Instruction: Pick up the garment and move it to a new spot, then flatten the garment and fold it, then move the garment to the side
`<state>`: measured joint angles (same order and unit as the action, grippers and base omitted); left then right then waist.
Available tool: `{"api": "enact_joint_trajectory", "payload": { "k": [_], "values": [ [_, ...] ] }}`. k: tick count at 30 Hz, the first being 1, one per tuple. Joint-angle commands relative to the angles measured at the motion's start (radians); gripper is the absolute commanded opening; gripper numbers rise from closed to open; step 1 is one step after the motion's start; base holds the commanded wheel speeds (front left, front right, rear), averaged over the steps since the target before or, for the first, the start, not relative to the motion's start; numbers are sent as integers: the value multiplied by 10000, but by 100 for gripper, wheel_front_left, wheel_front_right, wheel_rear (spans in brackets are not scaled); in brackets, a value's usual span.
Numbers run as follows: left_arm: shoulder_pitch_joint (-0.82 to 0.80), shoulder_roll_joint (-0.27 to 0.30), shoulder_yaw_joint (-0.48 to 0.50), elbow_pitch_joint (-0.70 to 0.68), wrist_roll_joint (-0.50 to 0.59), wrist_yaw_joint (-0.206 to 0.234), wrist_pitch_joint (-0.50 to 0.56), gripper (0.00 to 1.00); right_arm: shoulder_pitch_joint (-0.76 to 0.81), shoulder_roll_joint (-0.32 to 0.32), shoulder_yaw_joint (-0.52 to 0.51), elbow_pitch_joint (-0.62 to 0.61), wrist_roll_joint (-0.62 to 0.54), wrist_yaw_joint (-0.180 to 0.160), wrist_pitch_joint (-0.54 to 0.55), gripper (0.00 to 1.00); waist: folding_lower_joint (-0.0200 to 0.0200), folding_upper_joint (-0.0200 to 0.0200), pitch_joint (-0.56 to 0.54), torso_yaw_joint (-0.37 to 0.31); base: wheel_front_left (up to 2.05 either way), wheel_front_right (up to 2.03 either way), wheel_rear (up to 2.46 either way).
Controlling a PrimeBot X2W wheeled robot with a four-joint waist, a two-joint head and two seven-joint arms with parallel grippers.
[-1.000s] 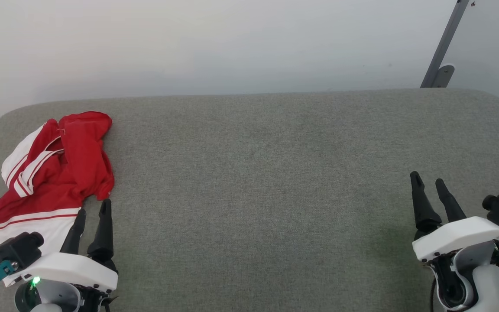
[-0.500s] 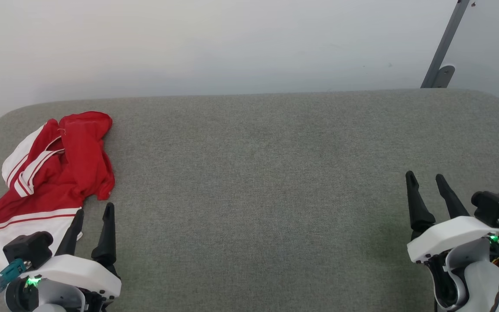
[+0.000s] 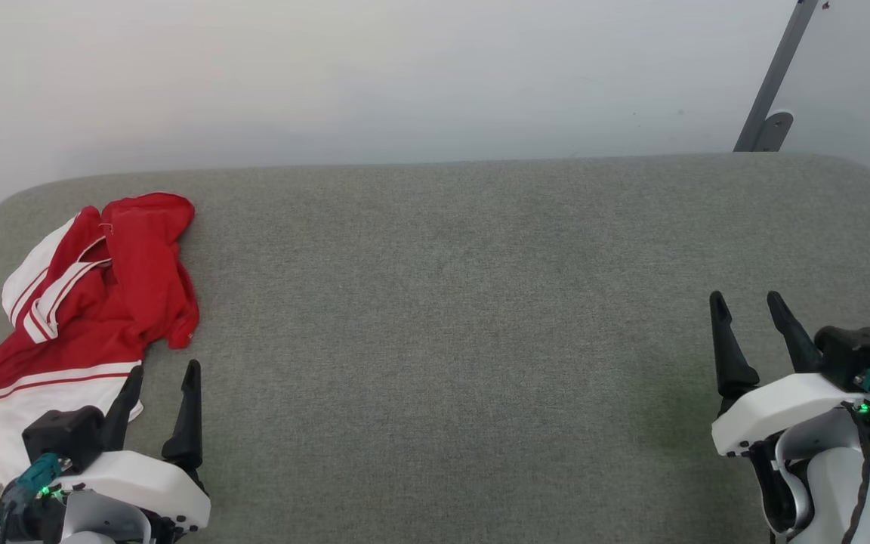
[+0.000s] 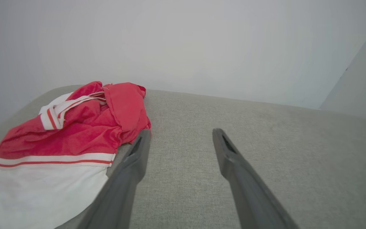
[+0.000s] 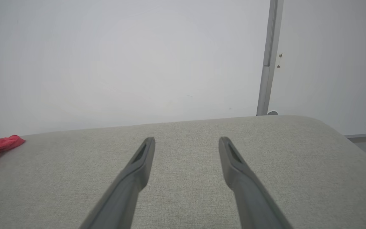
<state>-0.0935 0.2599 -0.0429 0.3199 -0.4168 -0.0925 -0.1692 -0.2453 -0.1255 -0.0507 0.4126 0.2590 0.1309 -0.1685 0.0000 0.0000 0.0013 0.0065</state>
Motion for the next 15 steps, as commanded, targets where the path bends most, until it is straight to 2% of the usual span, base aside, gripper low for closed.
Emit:
{"api": "enact_joint_trajectory", "payload": {
  "k": [1, 10, 15],
  "values": [
    [-31, 99, -12, -21, 237, -41, -109, 100, -226, -45, 3, -33, -245, -3, -121, 100, 0, 0, 6, 3, 0, 0, 0],
    [-117, 91, 91, 83, 853, -139, -303, 100, -356, -16, -117, 121, -1054, -3, -327, 100, 0, 0, 61, 79, 0, 0, 0],
    [-231, -106, 271, 233, 1008, -218, -418, 100, -327, 67, -257, 161, -1290, -3, -425, 100, 0, 0, 73, 337, 0, 0, 0]
  ]
}}
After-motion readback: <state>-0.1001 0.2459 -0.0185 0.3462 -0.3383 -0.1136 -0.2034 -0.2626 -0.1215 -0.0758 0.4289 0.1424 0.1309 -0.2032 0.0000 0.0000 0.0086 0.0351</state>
